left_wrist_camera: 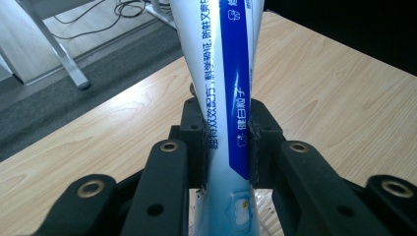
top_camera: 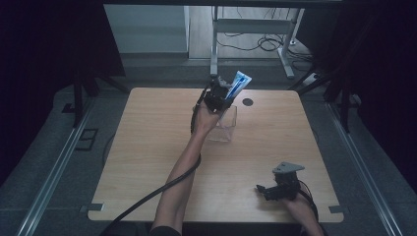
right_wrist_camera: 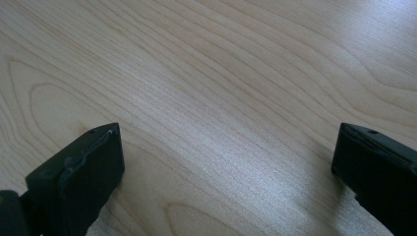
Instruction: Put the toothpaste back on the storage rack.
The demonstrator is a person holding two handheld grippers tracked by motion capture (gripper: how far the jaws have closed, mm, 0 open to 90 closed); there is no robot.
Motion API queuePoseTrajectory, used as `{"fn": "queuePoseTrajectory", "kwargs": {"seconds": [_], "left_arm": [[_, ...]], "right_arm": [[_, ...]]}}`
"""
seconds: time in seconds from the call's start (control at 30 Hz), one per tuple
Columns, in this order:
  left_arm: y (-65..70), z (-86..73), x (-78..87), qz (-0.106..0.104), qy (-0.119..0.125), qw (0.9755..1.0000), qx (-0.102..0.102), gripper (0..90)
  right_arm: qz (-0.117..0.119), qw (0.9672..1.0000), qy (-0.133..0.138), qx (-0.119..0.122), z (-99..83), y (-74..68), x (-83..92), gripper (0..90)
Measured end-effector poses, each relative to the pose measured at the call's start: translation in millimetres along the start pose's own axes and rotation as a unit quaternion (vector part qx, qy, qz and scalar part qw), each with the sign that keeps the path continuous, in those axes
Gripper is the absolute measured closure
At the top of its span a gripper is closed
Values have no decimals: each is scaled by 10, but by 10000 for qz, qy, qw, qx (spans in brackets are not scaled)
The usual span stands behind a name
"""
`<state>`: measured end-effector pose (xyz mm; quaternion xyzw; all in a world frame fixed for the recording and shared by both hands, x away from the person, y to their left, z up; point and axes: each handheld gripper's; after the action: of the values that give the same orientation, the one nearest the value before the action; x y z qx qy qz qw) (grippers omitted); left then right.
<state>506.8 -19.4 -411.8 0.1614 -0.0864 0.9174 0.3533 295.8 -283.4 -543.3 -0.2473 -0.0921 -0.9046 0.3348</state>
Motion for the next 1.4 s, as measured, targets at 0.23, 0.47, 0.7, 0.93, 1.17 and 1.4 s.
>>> {"fn": "queuePoseTrajectory", "kwargs": {"seconds": [0.23, 0.47, 0.7, 0.93, 1.17, 1.4], "left_arm": [[58, -76, -36, -40, 72, 9999, -66, 735], [80, -151, -60, -60, 10, 9999, -107, 733], [80, -210, -77, -74, -41, 9999, -136, 730], [94, -226, -75, -98, -51, 9998, -190, 726], [102, -279, -84, -133, -141, 9995, -233, 721], [98, -312, -68, -130, -255, 9990, -342, 714]], "right_arm": [[0, 10000, 0, -1, 0, 0, 0, 0], [-6, 10000, -4, -3, 0, -1, 1, 0], [-9, 10000, -3, -3, 0, -1, 1, 0], [-9, 10000, -2, -3, 0, -1, 0, 0], [-5, 10000, -4, 0, 0, 0, 0, 0], [-11, 10000, -12, -9, 1, -2, 2, 0]]}}
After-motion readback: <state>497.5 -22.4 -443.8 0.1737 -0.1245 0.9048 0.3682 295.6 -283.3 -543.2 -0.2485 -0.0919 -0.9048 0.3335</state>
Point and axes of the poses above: each handheld gripper's, and its own axes: x roughly backward along the jaws, z roughly out of its top, y roughly to its right, and after that the axes turned 15 degrees about y, right-handed
